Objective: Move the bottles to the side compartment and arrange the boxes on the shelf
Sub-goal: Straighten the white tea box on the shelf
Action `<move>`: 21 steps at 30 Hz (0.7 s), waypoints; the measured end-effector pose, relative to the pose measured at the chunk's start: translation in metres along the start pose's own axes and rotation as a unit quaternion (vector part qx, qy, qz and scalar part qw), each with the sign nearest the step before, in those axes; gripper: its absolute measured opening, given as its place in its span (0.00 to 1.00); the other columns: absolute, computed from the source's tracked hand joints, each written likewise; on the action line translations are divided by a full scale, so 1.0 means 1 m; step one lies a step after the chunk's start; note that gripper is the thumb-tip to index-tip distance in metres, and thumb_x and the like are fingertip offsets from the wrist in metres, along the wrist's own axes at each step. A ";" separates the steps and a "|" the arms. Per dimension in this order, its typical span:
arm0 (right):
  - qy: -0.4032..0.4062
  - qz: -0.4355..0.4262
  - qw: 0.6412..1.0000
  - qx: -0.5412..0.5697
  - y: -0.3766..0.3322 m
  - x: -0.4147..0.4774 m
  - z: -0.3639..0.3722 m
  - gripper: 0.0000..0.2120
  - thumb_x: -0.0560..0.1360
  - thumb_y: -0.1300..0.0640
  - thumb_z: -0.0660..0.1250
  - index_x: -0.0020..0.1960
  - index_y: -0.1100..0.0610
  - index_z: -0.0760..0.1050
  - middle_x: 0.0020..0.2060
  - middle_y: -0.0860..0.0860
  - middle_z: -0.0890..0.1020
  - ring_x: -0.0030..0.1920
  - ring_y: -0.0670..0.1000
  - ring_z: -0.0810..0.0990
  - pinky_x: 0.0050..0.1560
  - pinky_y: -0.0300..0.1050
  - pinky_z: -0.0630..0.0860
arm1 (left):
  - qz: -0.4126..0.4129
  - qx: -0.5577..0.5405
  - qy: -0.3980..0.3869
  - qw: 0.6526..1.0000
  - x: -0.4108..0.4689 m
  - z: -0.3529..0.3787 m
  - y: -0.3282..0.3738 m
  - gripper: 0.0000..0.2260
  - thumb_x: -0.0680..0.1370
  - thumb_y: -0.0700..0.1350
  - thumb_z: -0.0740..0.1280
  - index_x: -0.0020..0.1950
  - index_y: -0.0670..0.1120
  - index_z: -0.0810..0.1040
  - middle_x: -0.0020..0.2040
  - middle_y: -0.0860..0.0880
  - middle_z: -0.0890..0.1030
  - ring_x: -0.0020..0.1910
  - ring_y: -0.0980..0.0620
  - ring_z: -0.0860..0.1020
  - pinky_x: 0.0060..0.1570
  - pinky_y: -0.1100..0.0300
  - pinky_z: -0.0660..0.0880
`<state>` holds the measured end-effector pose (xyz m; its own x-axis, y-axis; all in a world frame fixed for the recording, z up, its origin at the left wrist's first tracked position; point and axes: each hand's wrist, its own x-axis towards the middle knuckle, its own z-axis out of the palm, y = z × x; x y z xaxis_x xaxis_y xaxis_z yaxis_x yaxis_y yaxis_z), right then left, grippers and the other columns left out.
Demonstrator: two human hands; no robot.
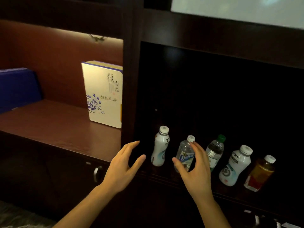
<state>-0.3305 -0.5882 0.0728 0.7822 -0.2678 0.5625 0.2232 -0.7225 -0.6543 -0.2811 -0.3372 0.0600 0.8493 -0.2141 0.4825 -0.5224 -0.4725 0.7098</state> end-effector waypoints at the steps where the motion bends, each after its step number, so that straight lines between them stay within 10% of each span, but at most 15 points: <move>1: -0.003 -0.010 1.000 0.001 -0.012 -0.004 0.001 0.37 0.71 0.36 0.70 0.75 0.47 0.65 0.73 0.43 0.67 0.74 0.46 0.64 0.69 0.44 0.65 | 0.006 0.006 0.010 1.000 -0.005 -0.013 0.000 0.25 0.80 0.67 0.59 0.74 0.59 0.66 0.70 0.67 0.70 0.70 0.68 0.67 0.65 0.71 0.65; 21: -0.083 -0.118 0.989 0.036 -0.198 -0.058 0.111 0.17 0.75 0.50 0.72 0.63 0.46 0.76 0.60 0.38 0.76 0.64 0.40 0.73 0.61 0.27 0.64 | -0.029 0.005 0.130 0.991 -0.083 -0.204 -0.049 0.15 0.81 0.59 0.62 0.64 0.54 0.78 0.55 0.63 0.79 0.58 0.61 0.78 0.55 0.66 0.75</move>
<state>-0.3559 -0.3588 0.1139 0.7865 0.0165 0.6174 0.4481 -0.7032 -0.5520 -0.3420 -0.1223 0.0896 0.8286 0.0400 0.5584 -0.4723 -0.4856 0.7356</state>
